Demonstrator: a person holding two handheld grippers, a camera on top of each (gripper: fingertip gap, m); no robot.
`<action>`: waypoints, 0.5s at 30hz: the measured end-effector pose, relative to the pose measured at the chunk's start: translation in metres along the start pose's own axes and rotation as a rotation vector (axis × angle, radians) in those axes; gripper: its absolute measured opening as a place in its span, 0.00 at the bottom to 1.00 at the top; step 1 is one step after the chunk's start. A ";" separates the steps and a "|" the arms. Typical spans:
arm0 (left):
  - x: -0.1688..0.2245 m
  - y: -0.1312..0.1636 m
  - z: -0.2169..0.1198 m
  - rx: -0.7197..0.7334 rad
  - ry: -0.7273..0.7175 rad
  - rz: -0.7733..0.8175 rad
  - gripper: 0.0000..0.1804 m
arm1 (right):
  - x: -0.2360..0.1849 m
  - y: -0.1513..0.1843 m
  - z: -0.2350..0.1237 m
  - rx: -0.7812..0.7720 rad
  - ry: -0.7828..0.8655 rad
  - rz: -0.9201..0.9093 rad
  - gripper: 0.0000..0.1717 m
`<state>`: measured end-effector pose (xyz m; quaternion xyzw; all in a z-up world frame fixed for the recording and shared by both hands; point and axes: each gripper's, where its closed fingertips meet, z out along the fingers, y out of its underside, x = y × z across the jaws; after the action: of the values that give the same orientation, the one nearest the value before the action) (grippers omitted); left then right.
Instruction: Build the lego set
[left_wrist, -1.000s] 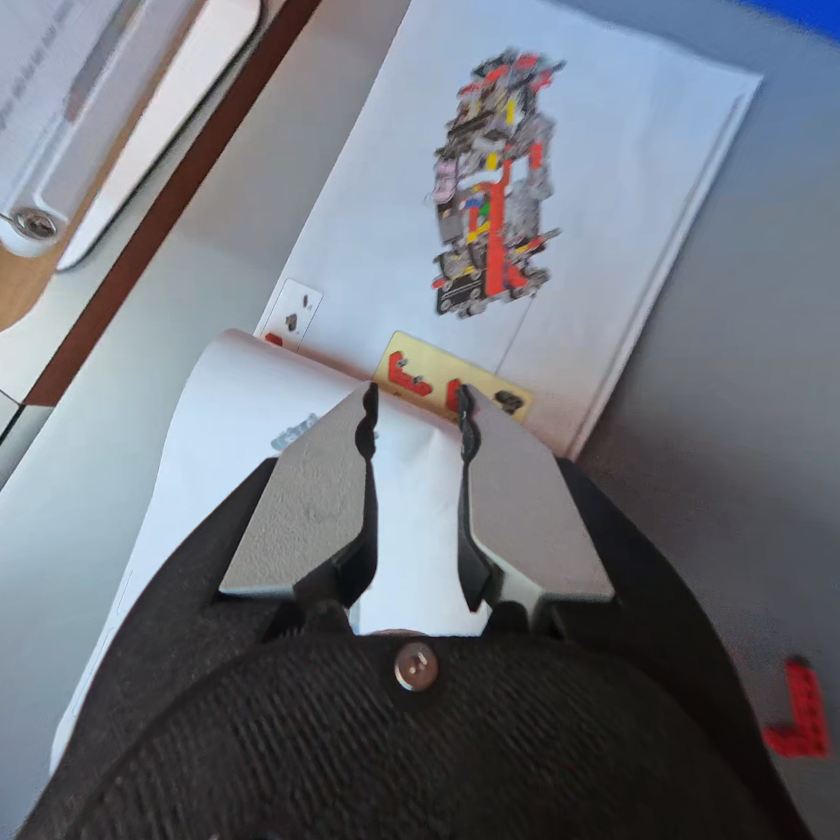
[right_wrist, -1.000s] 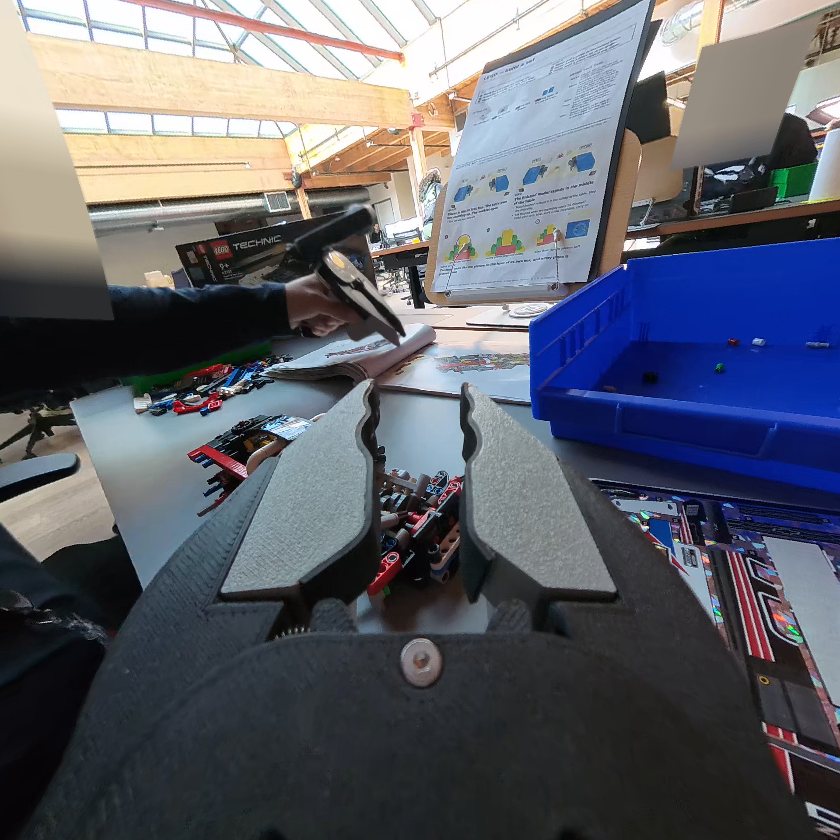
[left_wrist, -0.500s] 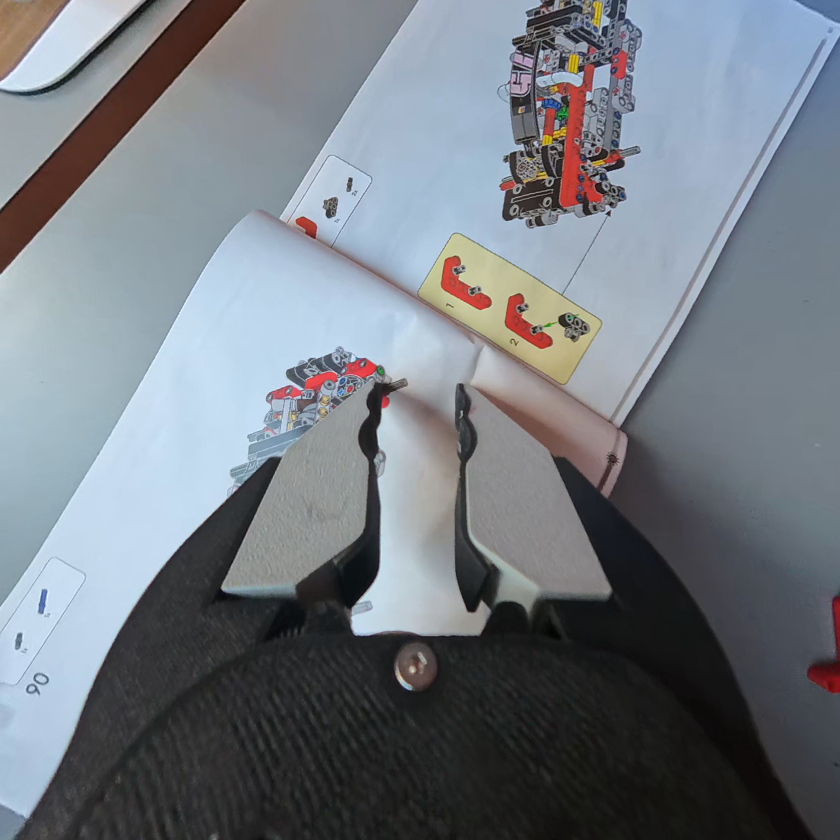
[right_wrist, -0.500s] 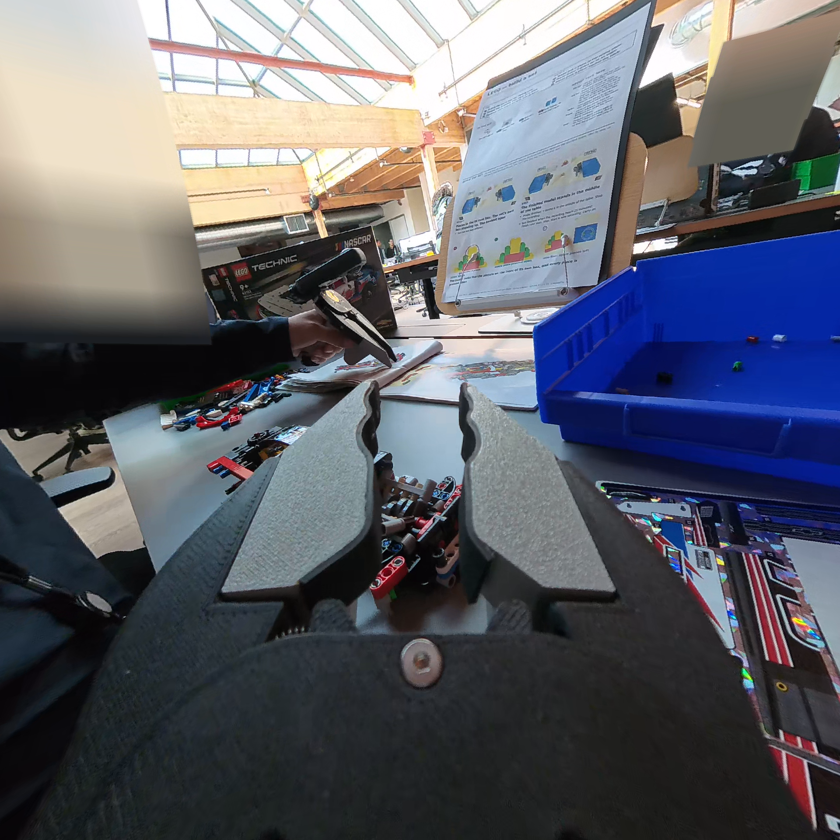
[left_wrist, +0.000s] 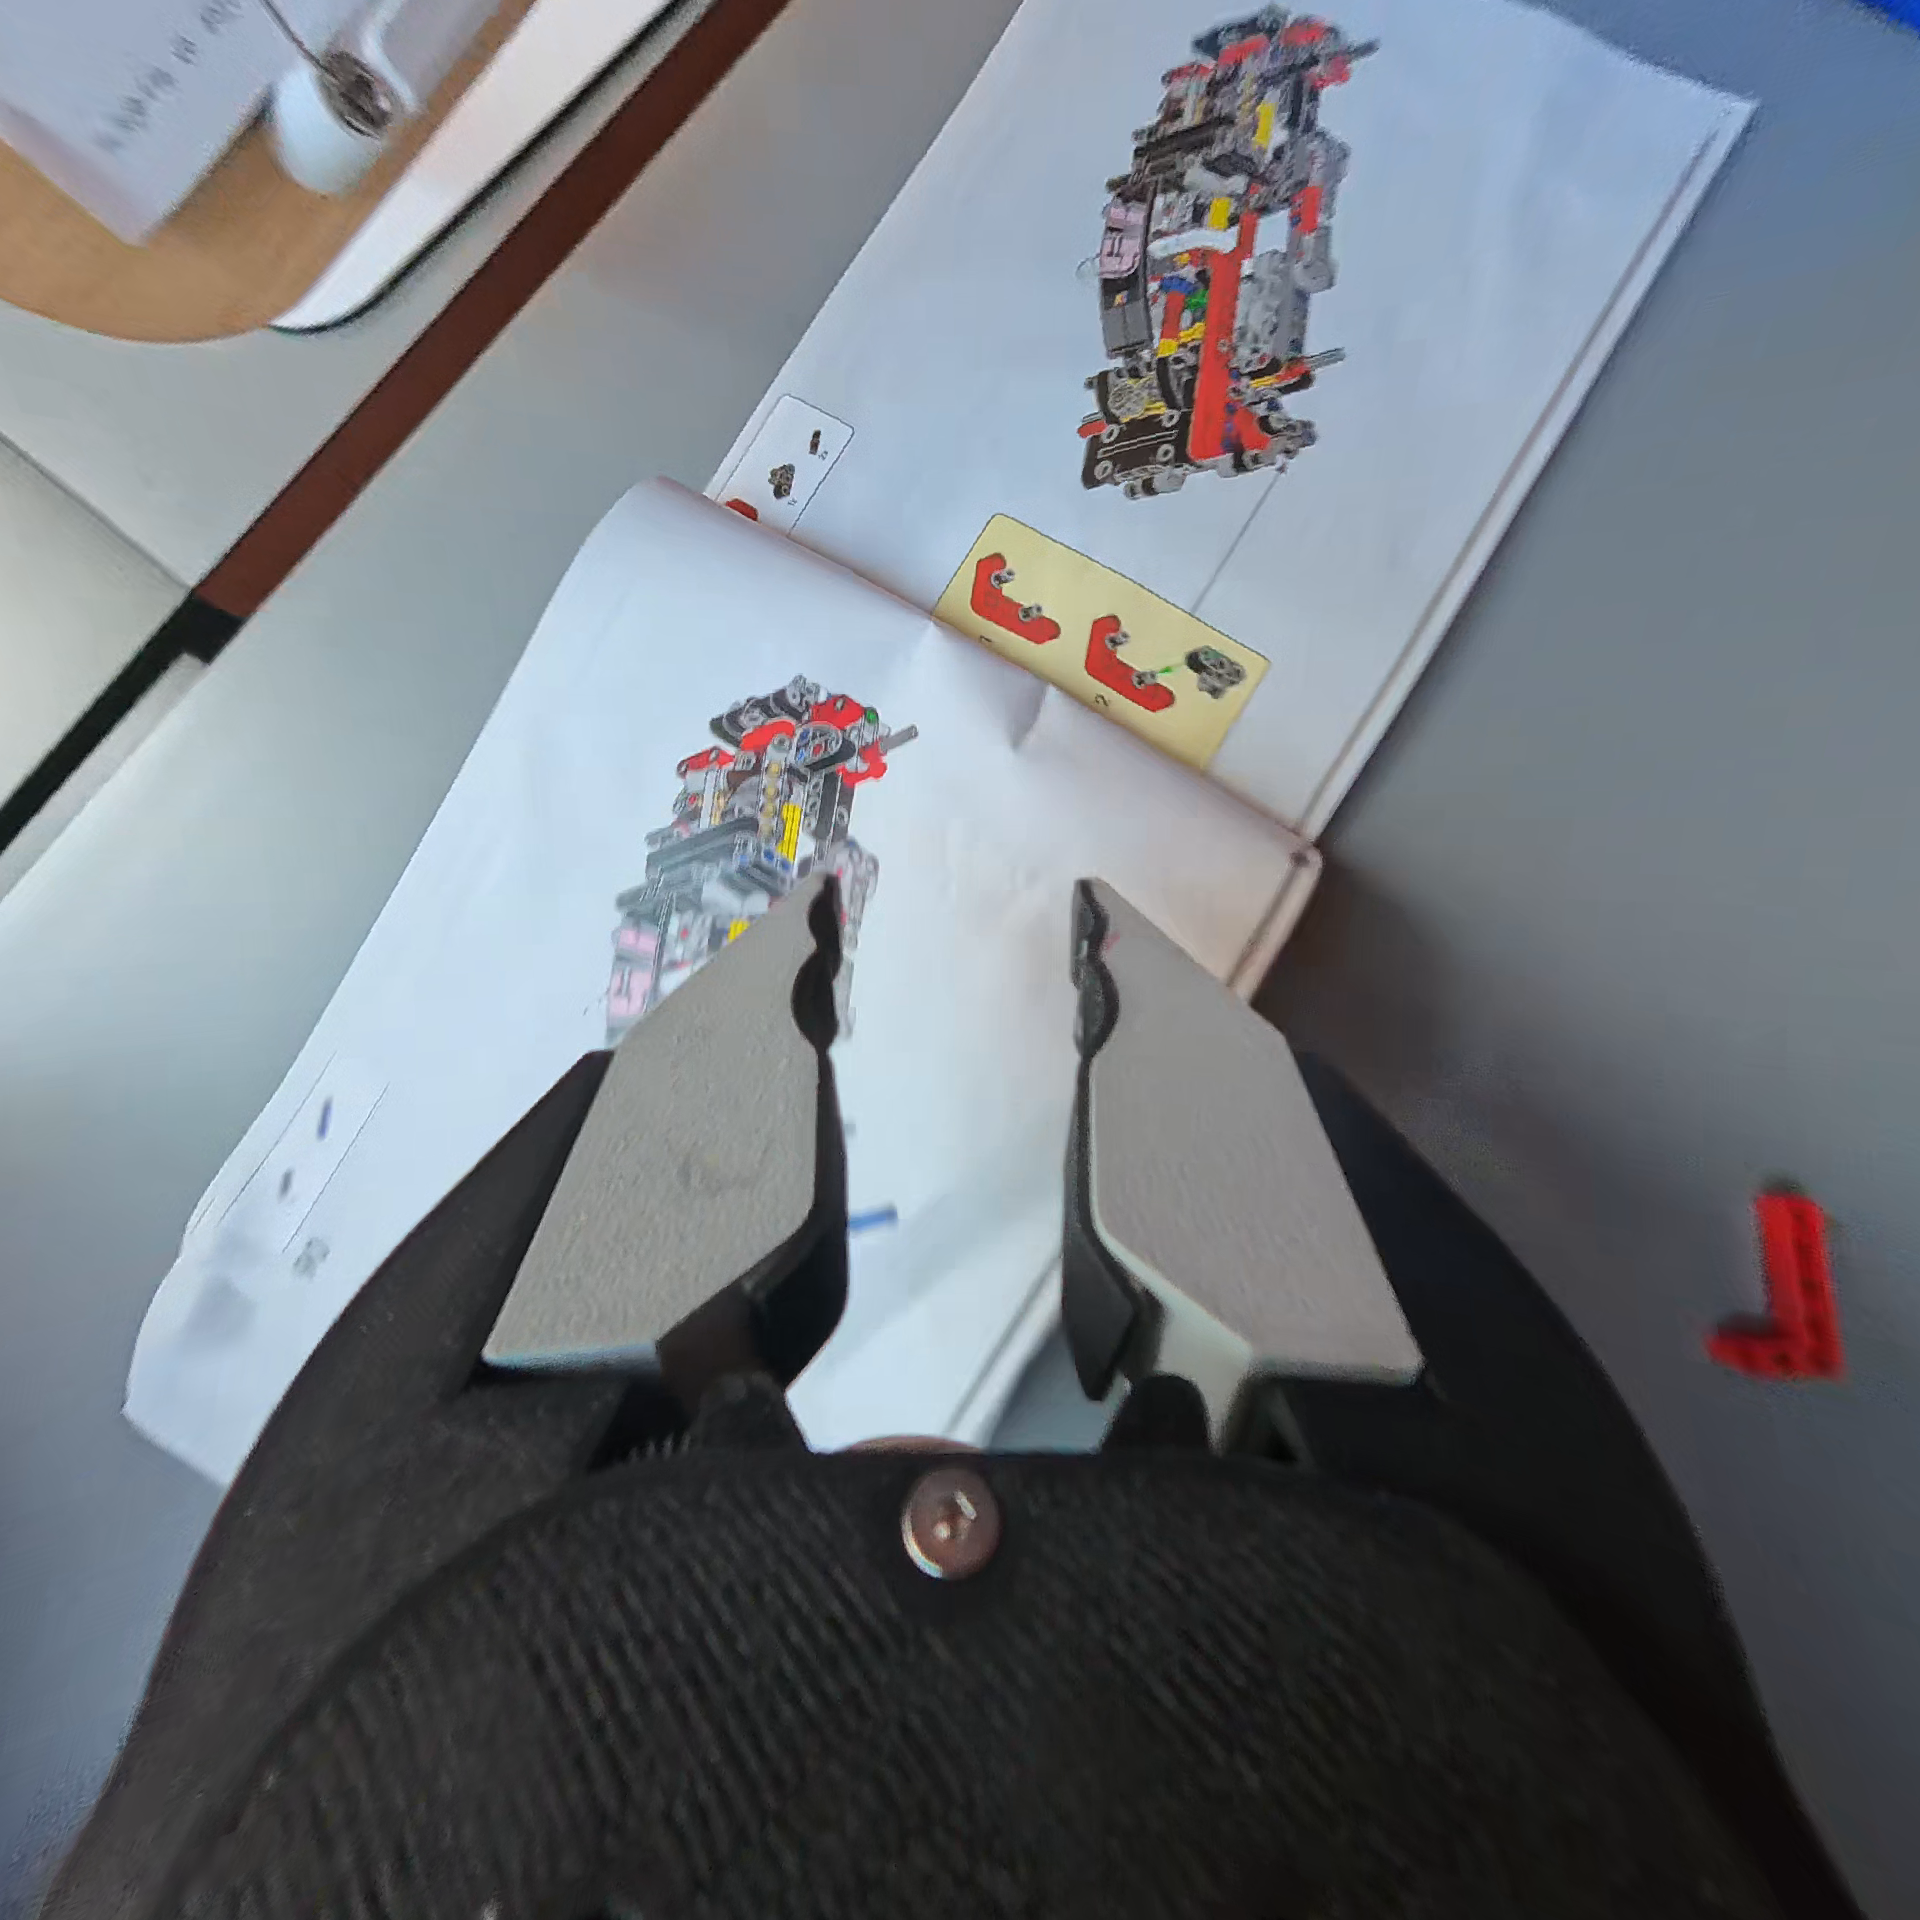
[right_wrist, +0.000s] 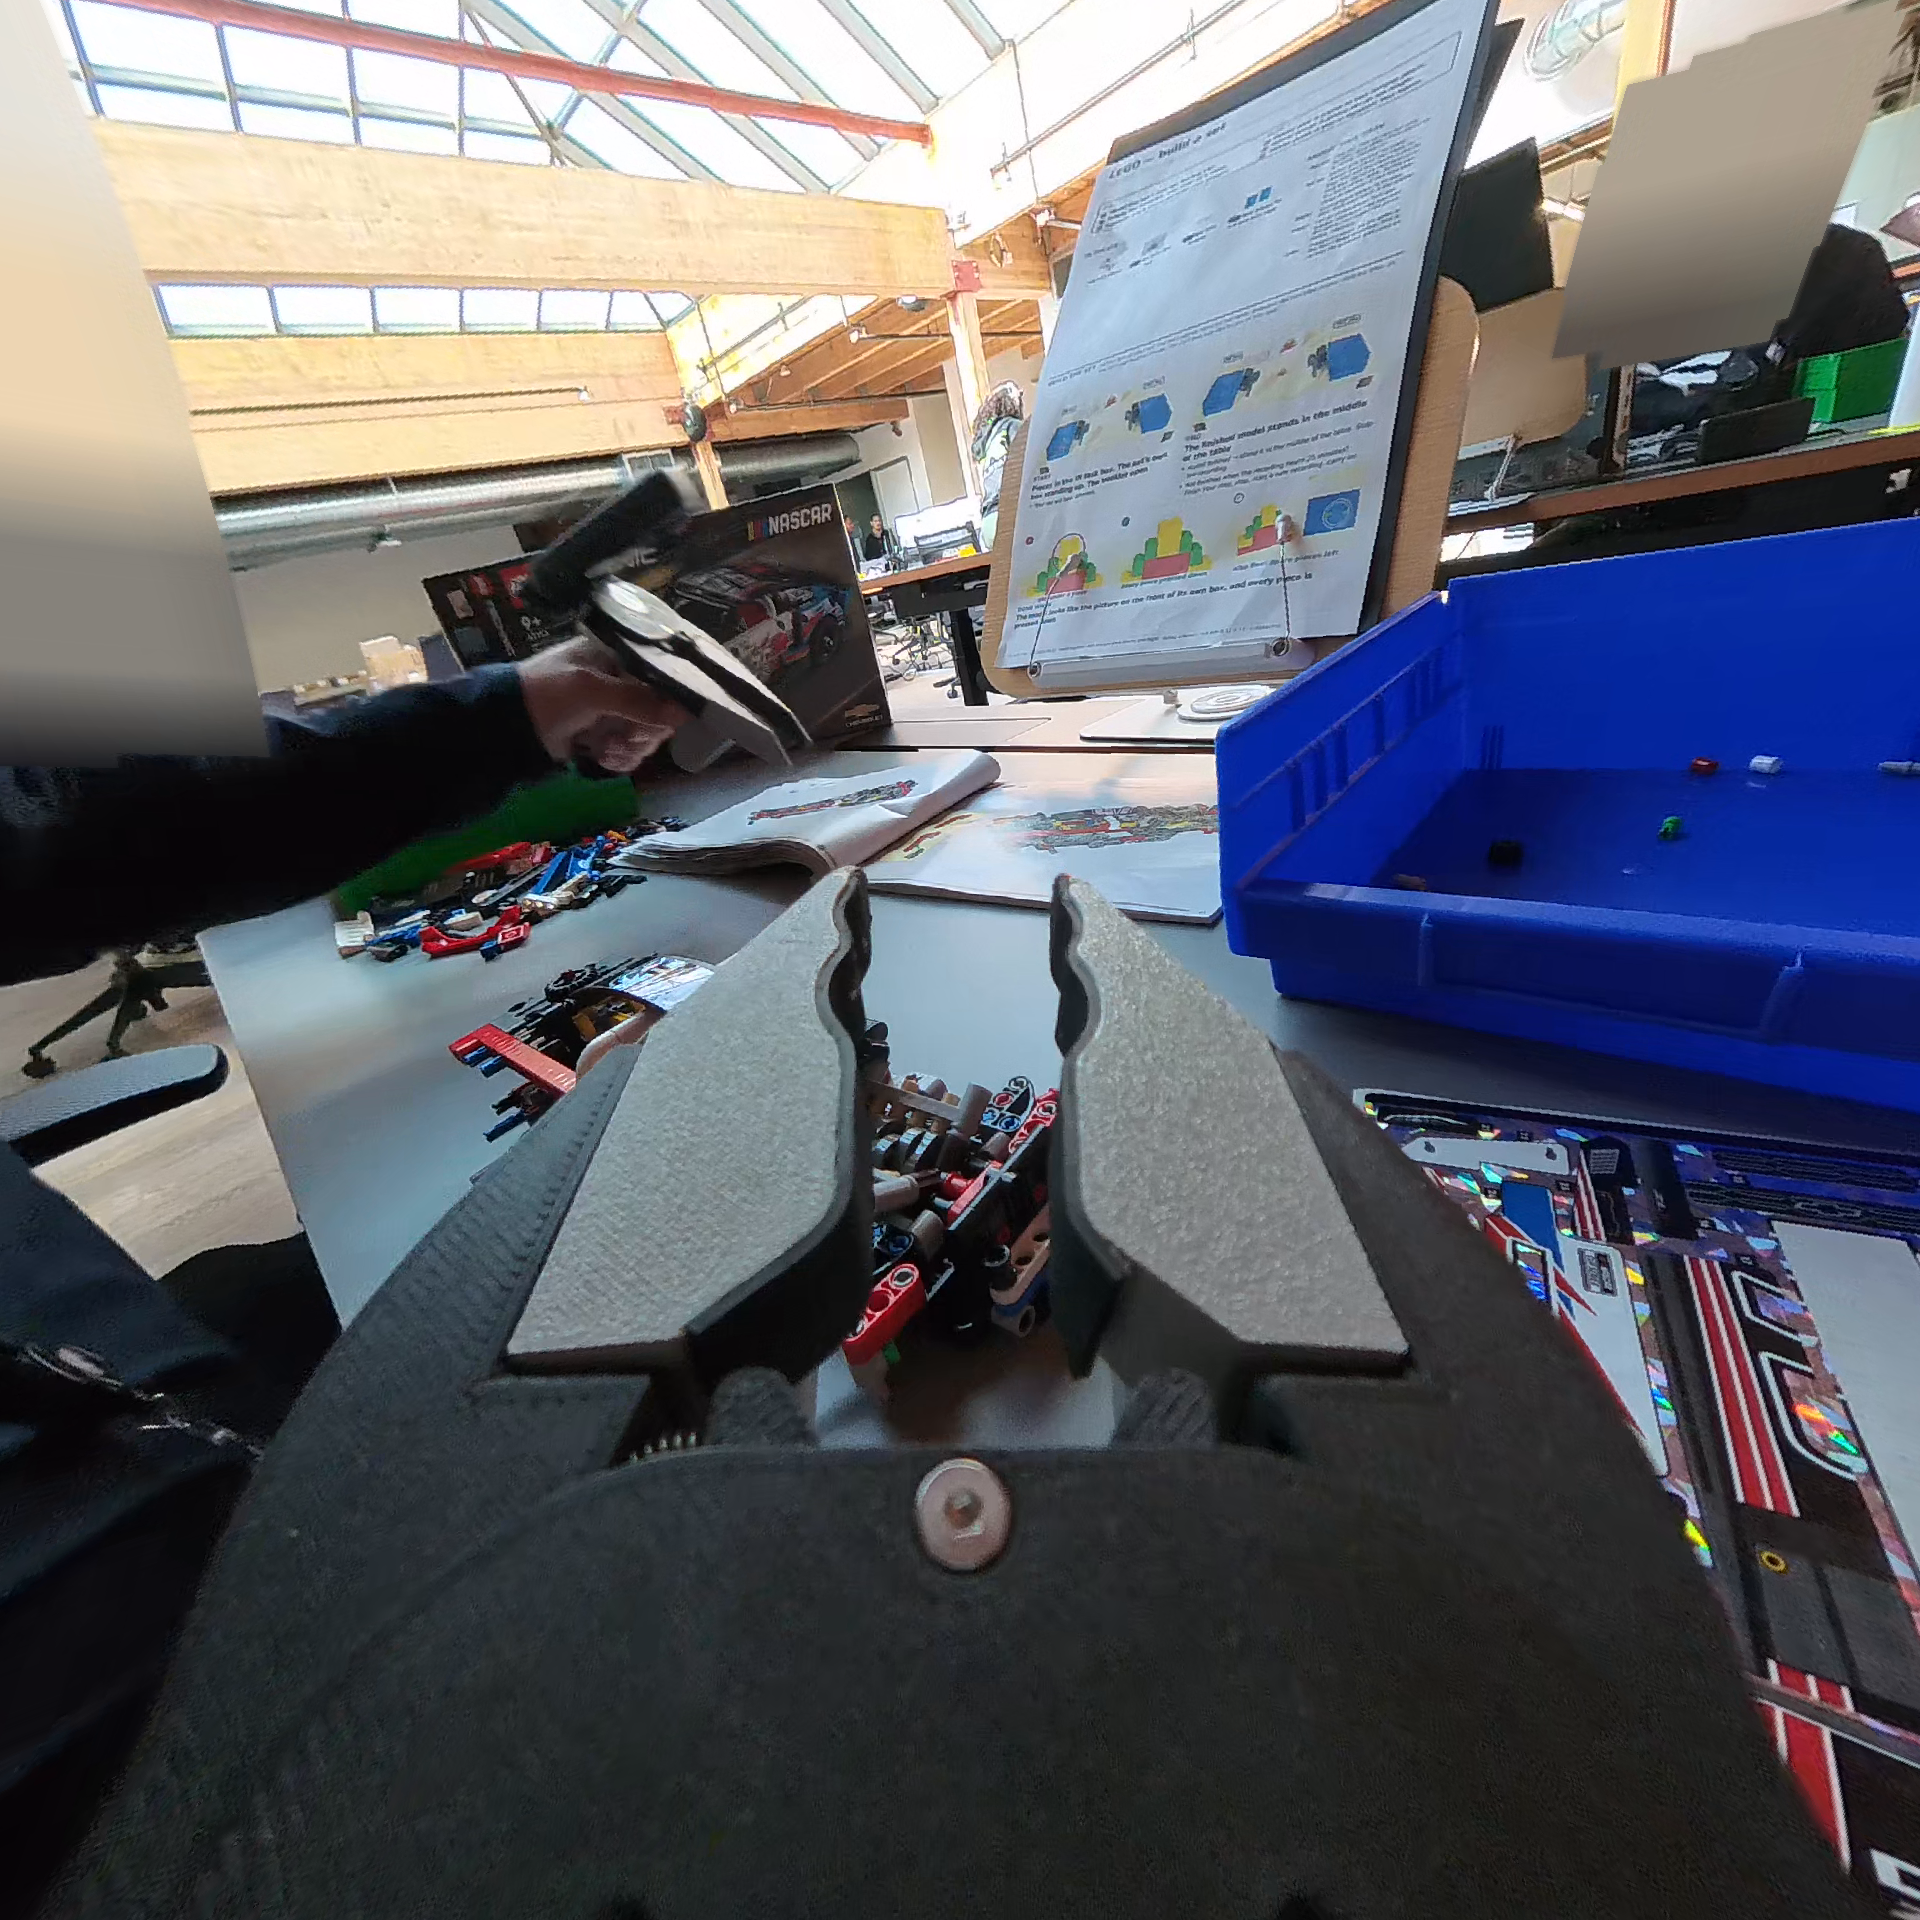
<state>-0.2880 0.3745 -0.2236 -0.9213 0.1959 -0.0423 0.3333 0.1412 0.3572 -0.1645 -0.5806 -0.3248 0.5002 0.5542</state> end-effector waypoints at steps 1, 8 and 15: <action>0.001 0.002 -0.019 0.018 -0.006 -0.004 0.25 | 0.000 0.000 0.000 -0.003 0.003 -0.005 0.18; -0.006 0.060 -0.172 0.137 -0.210 -0.019 0.22 | 0.001 0.001 0.001 -0.011 0.014 -0.012 0.18; -0.001 0.123 -0.229 0.311 -0.206 -0.232 0.21 | 0.003 0.005 0.004 -0.036 0.047 -0.030 0.19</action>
<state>-0.3778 0.1513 -0.1238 -0.8745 0.0448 -0.0156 0.4827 0.1374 0.3604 -0.1692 -0.5970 -0.3293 0.4721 0.5588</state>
